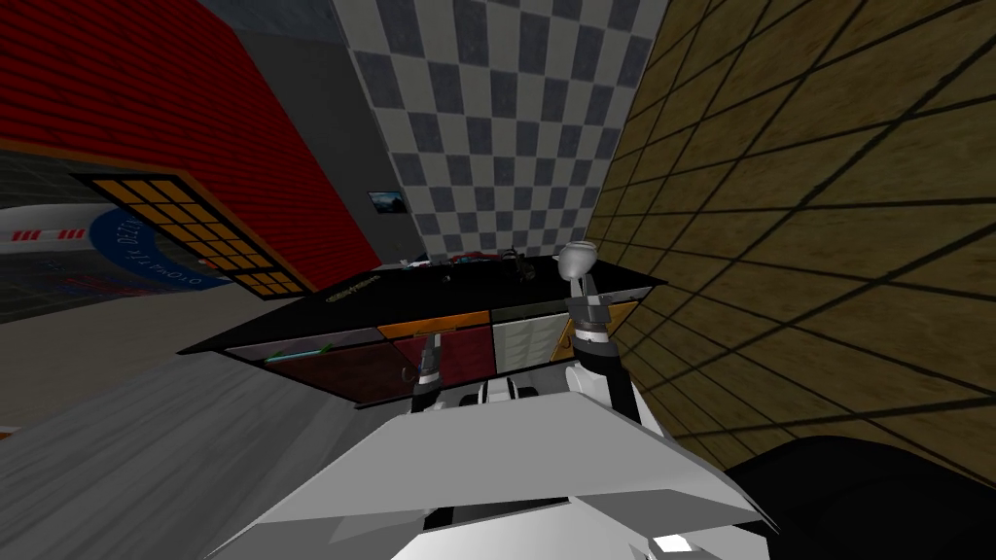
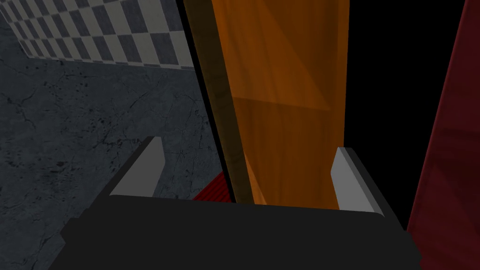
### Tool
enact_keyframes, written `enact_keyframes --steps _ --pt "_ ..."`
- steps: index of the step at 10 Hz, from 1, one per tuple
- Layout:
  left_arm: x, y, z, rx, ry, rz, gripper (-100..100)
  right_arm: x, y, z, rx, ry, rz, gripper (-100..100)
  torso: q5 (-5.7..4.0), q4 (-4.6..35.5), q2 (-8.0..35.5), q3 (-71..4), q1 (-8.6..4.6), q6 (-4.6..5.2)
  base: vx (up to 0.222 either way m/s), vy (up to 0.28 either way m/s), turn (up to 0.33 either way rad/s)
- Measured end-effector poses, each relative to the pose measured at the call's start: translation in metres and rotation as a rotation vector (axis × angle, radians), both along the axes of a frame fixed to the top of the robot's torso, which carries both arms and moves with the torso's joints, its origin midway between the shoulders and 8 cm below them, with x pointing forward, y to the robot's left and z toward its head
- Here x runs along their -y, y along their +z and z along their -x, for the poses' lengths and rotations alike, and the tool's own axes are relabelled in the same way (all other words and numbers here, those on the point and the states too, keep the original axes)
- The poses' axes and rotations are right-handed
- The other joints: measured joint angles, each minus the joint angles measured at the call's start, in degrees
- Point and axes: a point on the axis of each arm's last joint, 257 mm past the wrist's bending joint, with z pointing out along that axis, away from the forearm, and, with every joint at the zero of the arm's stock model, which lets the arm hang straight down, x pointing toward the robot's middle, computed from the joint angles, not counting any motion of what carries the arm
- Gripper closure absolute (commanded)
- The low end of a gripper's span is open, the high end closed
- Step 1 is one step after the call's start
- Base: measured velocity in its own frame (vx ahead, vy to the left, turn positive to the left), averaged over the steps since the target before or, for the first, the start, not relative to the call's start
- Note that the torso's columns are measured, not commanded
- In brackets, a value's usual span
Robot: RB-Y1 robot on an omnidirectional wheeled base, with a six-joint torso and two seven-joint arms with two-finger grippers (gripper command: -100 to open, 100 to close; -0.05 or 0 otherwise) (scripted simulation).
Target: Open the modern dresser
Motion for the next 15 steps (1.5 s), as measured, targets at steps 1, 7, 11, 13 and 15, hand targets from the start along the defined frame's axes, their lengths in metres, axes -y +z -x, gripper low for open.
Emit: enact_keyframes --steps 1,7,11,13,15 --pt "-0.001 -0.007 0.006 -0.011 0.004 0.001 100 0.0 0.0 0.0 0.0 0.0 0.0 0 -0.08 0.12 0.08 0.01 -0.07 0.02 0.023 0.014 -0.012" --pt "0.003 -0.016 0.035 0.007 0.011 0.002 100 0.0 0.0 0.0 0.0 0.0 0.0 0 0.03 -0.06 -0.08 -0.01 -0.05 0.07 -0.006 0.004 -0.001" --pt "0.003 -0.008 0.016 -0.008 -0.002 0.001 100 0.0 0.0 0.0 0.0 0.0 0.0 0 -0.18 0.24 0.33 0.14 -0.22 -0.03 -0.164 -0.029 0.029" --pt "0.001 -0.006 0.005 -0.02 -0.008 0.001 100 0.0 0.0 0.0 0.0 0.0 0.0 0 -0.3 0.37 0.38 0.14 -0.29 -0.04 -0.143 -0.02 0.023" --pt "0.002 -0.008 0.003 -0.035 -0.009 0.003 -100 0.0 0.0 0.0 0.0 0.0 0.0 0 -0.26 0.3 0.17 0.04 -0.25 -0.02 -0.045 -0.008 0.019"
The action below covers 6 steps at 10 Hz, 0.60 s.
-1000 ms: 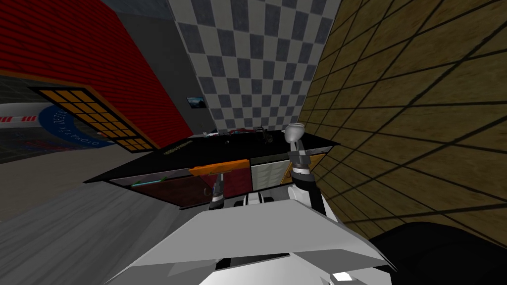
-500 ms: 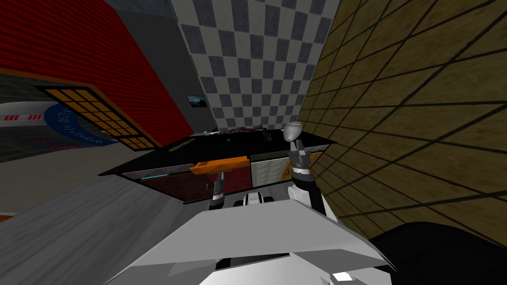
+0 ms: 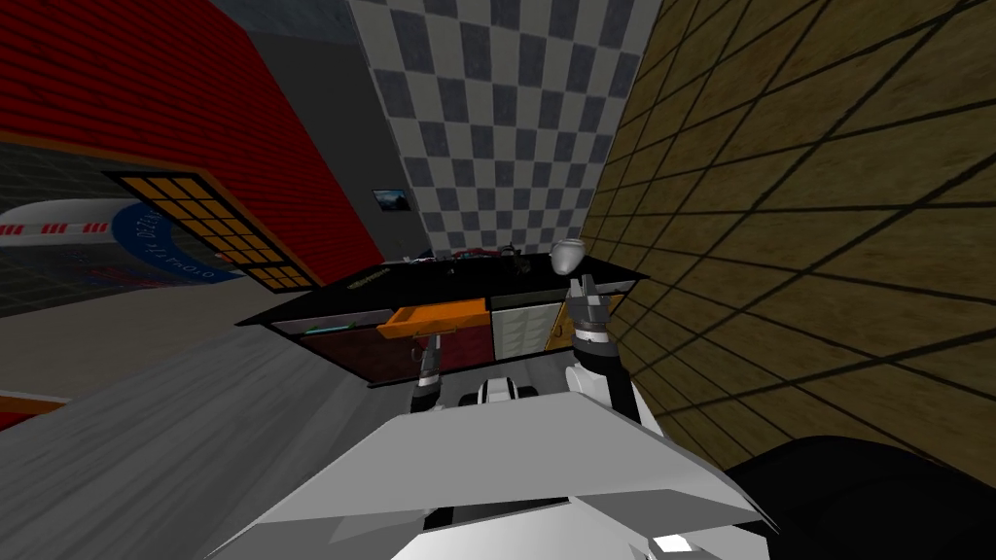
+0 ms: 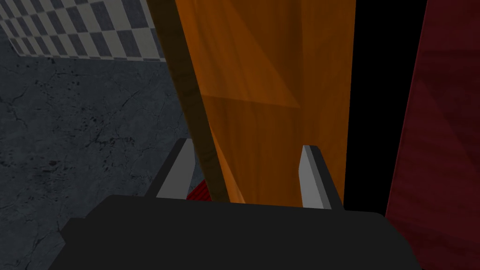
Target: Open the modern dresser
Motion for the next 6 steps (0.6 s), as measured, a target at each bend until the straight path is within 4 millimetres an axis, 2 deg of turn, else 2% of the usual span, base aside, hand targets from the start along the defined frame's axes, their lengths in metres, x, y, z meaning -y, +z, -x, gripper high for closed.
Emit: enact_keyframes --steps 2,6 --pt "-0.005 0.012 -0.016 0.002 -0.007 0.0 -100 0.0 0.0 0.0 0.0 0.0 0.0 0 0.19 -0.23 -0.04 0.02 0.11 0.02 -0.08 -0.034 0.04" --pt "-0.01 0.023 -0.045 -0.024 -0.018 0.007 -100 0.0 0.0 0.0 0.0 0.0 0.0 0 -0.06 0.18 0.32 0.2 -0.05 -0.01 -0.064 -0.024 0.028"
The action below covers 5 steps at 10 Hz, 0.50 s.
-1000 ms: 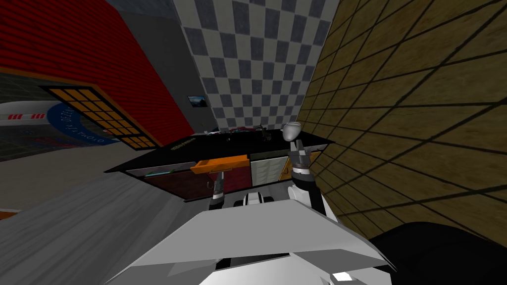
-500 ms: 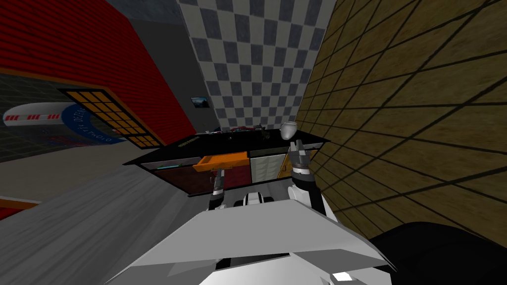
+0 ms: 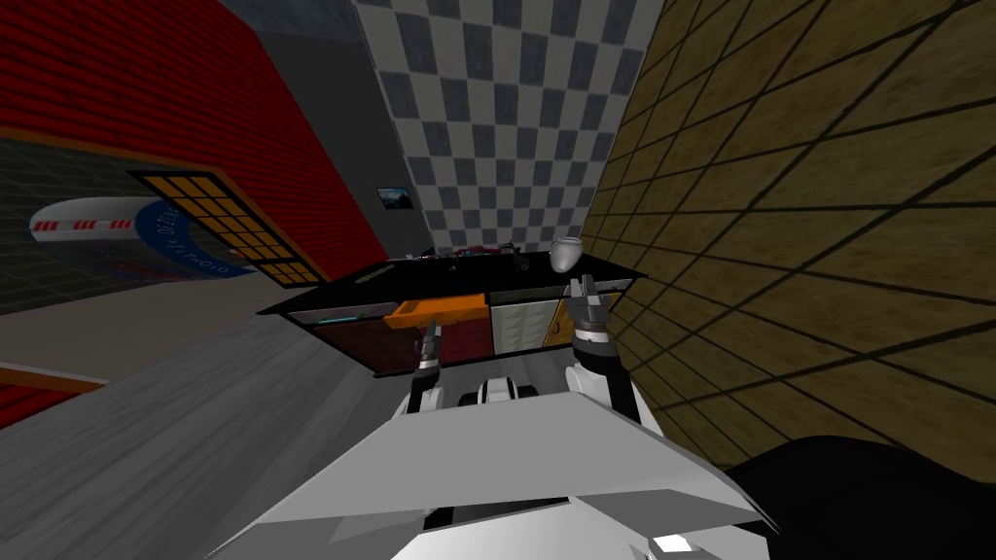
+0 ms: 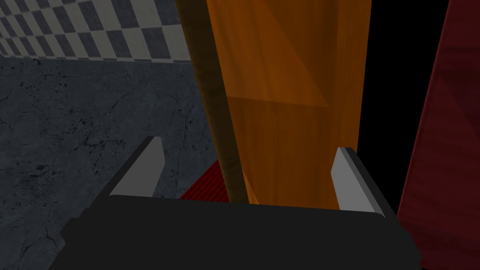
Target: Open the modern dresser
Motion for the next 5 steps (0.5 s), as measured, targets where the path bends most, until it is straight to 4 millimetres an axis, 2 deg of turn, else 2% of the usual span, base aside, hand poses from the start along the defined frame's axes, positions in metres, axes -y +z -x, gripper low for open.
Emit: enact_keyframes --steps 3,4,5 --pt "-0.004 0.011 -0.021 -0.02 -0.009 0.006 -100 0.0 0.0 0.0 0.0 0.0 0.0 0 -0.2 0.37 0.41 0.23 -0.08 -0.14 -0.043 -0.016 0.01" --pt "-0.005 0.007 -0.021 -0.032 -0.008 0.008 0 0.0 0.0 0.0 0.0 0.0 0.0 0 -0.06 0.16 0.28 0.18 -0.03 -0.07 0.0 0.0 0.0" --pt "-0.005 0.002 -0.02 -0.044 -0.007 0.009 0 0.0 0.0 0.0 0.0 0.0 0.0 0 0.04 -0.01 0.05 0.05 0.04 -0.01 0.0 0.0 0.0"
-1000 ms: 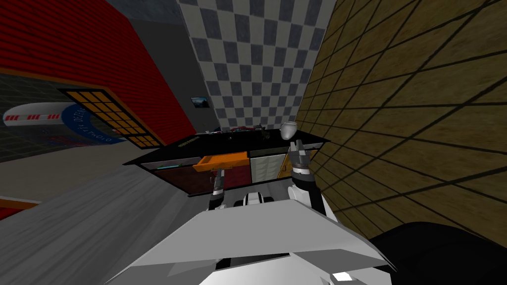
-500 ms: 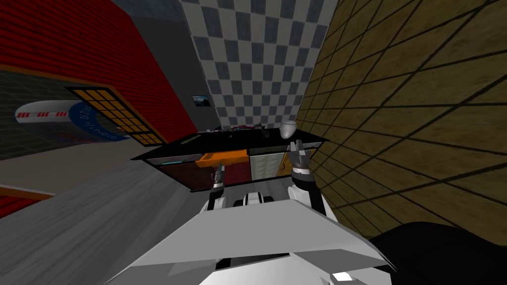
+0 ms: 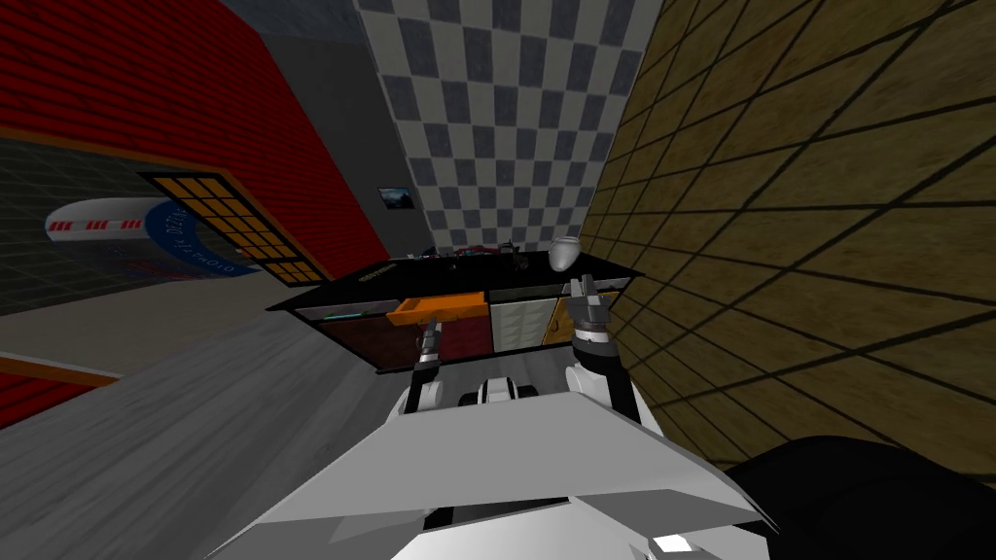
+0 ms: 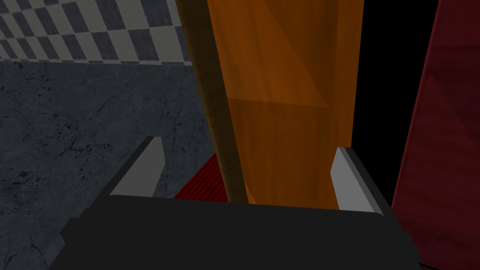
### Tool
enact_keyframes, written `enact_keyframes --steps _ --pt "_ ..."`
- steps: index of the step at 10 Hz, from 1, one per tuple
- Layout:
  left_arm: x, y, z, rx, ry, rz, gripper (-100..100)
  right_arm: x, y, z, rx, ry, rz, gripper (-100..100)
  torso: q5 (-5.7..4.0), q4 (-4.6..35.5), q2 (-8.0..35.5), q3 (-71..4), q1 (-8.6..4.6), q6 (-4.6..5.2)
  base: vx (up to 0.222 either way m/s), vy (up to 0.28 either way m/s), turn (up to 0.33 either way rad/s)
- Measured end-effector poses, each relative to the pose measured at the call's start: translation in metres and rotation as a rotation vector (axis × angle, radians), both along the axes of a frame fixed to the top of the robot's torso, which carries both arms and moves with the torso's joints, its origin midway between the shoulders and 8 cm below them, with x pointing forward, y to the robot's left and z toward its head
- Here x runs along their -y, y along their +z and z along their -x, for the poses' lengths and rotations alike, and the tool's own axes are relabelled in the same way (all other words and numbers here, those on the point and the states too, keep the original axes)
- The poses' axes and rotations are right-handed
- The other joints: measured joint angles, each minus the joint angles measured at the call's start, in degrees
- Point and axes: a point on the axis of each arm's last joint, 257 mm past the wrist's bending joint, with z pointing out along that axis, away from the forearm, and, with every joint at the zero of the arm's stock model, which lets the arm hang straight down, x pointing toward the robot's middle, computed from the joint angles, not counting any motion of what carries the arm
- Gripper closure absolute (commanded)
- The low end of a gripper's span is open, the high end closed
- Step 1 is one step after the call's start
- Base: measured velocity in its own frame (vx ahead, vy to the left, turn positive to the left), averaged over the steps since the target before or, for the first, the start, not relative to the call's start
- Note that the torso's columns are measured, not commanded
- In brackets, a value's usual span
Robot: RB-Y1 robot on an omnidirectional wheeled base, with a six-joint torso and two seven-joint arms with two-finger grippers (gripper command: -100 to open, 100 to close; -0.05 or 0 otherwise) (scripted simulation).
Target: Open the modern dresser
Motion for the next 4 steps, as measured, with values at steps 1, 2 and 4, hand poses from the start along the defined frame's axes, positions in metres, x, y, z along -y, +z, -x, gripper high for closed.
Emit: enact_keyframes --steps 1,2,4 --pt "-0.0004 -0.0034 0.0005 -0.009 0.001 0.001 0 0.0 0.0 0.0 0.0 0.0 0.0 0 0.07 -0.13 -0.17 -0.1 0.05 0.02 0.0 0.0 0.0" --pt "-0.0007 -0.0058 0.0009 -0.015 0.002 0.002 0 0.0 0.0 0.0 0.0 0.0 0.0 0 0.12 -0.23 -0.29 -0.17 0.09 0.04 0.0 0.0 0.0" --pt "-0.0011 -0.0086 0.0013 -0.023 0.003 0.002 0 0.0 0.0 0.0 0.0 0.0 0.0 0 0.2 -0.35 -0.4 -0.22 0.16 0.04 0.0 0.0 0.0"
